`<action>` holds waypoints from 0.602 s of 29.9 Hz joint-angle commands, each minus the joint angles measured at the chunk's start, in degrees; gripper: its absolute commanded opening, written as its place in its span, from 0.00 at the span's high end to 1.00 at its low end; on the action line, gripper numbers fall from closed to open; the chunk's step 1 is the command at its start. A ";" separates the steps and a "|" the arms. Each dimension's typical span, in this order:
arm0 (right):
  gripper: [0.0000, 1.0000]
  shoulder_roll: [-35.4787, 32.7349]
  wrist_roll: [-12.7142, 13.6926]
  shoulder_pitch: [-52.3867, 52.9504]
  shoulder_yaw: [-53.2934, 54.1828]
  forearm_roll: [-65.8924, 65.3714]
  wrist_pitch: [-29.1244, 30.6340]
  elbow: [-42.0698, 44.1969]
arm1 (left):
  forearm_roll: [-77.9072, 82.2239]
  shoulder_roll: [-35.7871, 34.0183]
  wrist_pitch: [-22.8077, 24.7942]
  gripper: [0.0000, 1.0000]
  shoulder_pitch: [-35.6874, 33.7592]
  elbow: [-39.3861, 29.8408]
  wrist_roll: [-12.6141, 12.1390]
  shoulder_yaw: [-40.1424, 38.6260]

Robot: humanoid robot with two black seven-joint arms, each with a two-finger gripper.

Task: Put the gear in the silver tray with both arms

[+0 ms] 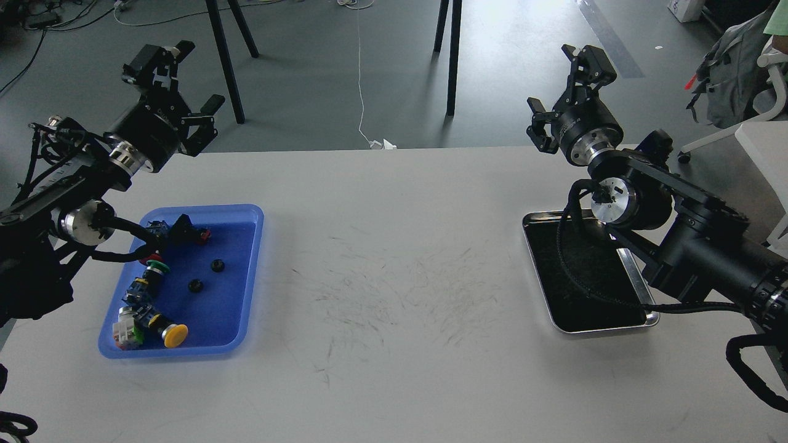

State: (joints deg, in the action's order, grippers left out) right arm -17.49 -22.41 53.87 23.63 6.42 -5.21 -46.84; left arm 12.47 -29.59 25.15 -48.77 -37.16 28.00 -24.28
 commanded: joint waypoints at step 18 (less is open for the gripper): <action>0.01 -0.09 0.00 -0.43 1.24 0.00 -0.06 -0.01 | -2.36 -1.52 -0.89 0.01 1.49 -0.54 0.00 -0.94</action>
State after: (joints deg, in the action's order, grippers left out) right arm -17.49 -22.48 53.45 24.70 6.41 -5.28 -46.84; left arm 10.86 -31.01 24.47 -47.57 -37.74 28.00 -24.60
